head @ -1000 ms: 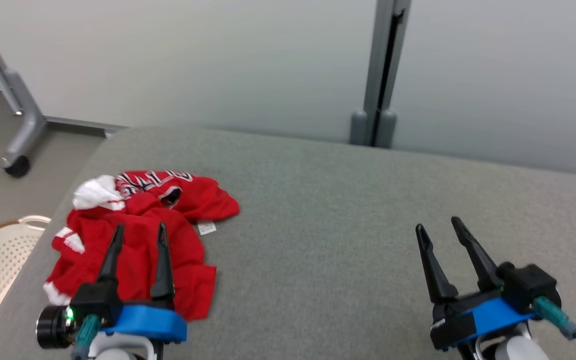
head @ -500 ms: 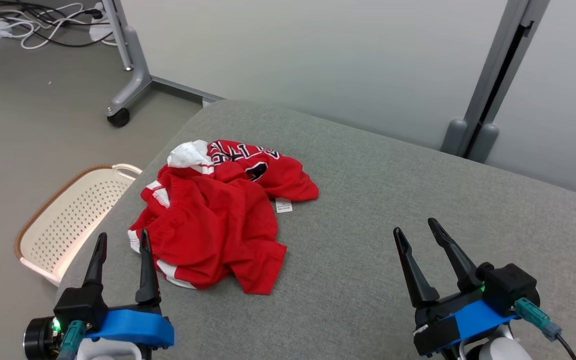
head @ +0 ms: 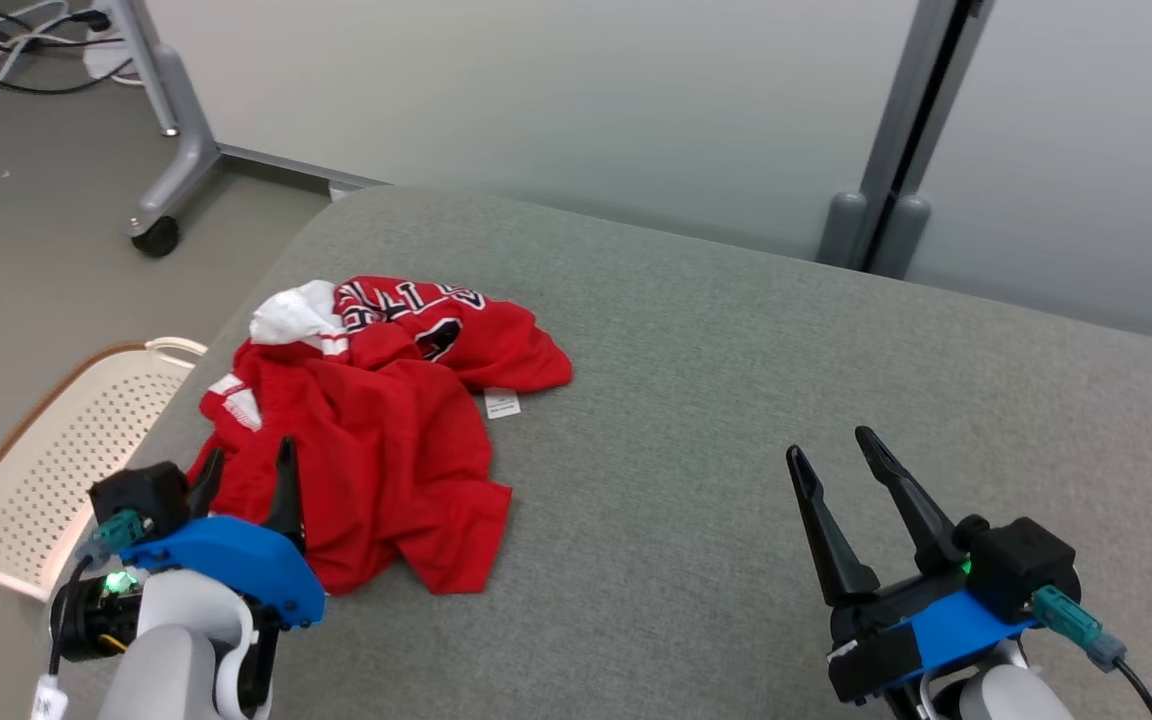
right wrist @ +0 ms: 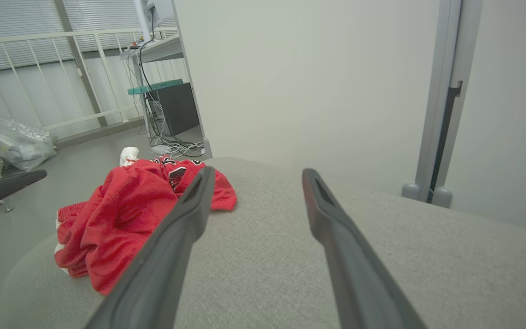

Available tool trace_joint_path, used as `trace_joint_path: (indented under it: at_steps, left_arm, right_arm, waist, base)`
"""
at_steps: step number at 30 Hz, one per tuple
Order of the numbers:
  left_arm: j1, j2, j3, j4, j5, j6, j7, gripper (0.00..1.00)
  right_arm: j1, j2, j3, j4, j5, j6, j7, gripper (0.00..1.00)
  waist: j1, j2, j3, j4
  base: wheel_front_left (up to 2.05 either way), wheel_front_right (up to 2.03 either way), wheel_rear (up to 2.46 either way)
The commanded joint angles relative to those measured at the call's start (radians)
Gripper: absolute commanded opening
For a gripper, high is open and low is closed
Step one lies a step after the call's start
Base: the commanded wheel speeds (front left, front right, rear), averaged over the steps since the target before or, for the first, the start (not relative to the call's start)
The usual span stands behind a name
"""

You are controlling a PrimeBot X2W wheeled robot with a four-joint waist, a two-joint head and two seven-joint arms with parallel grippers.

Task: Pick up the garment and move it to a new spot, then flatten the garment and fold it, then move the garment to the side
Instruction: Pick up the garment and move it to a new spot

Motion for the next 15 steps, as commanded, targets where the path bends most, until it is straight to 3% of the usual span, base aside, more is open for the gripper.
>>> trace_joint_path:
  at_steps: [1, 8, 15]
  left_arm:
    - [-0.023, 0.004, 0.0, 0.007, -0.009, -0.005, 0.013, 1.0]
    - [-0.122, 0.048, -0.009, 0.132, -0.084, -0.023, 0.207, 1.0]
    - [-0.19, 0.073, -0.016, 0.373, -0.135, -0.029, 0.281, 1.0]
  right_arm:
    - [-0.015, -0.005, -0.001, -0.001, 0.003, 0.0, -0.003, 1.0]
    - [-0.048, -0.018, 0.017, -0.003, 0.011, 0.0, -0.003, 1.0]
    - [-0.077, -0.031, 0.035, 0.006, 0.022, 0.0, -0.003, 1.0]
  waist:
    - [-0.0001, 0.0, 0.001, -0.008]
    - [-0.0001, 0.0, 0.067, -0.105]
    - [-0.0001, 0.0, 0.1, -0.174]
  base:
    - [0.0, 0.0, 0.0]
    - [0.0, 0.0, 0.0]
    - [0.0, 0.0, 0.0]
